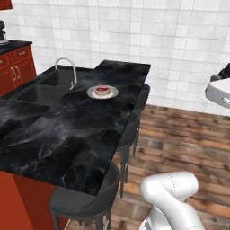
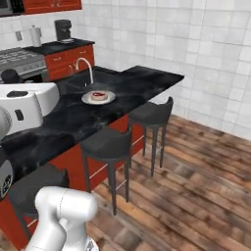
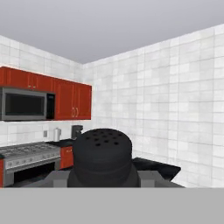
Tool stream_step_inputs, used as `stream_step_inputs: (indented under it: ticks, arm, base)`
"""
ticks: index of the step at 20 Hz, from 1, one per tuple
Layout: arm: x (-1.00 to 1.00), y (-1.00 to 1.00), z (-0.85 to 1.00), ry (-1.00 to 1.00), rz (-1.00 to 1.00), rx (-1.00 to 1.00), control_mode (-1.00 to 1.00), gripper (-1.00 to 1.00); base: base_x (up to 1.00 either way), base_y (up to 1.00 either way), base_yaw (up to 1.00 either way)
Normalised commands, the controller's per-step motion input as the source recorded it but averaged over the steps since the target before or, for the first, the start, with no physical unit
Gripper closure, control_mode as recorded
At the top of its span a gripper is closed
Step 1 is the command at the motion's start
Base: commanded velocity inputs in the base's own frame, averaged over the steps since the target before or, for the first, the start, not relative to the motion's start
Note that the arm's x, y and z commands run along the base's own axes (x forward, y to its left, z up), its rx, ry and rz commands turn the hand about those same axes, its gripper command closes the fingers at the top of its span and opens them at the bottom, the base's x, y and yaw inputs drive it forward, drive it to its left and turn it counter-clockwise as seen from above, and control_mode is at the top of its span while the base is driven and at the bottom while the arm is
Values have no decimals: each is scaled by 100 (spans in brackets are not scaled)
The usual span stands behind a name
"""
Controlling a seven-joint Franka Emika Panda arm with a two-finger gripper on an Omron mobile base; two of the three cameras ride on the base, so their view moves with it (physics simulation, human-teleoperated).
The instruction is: Retrieve the shaker from the cabinet and place it next the steak on a plate on the dining table.
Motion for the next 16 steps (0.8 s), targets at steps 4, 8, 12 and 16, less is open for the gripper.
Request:
stream_step_inputs:
  ticks: [4,8,12,16]
  arm:
    - [0,0,0,0,0,0,100,100]
    - [0,0,0,0,0,0,100,100]
    - [0,0,0,0,0,0,100,100]
    - [0,0,0,0,0,0,100,100]
  base:
    - [75,-99,35]
    - [60,-100,28]
    - [68,-96,40]
    - [80,-59,60]
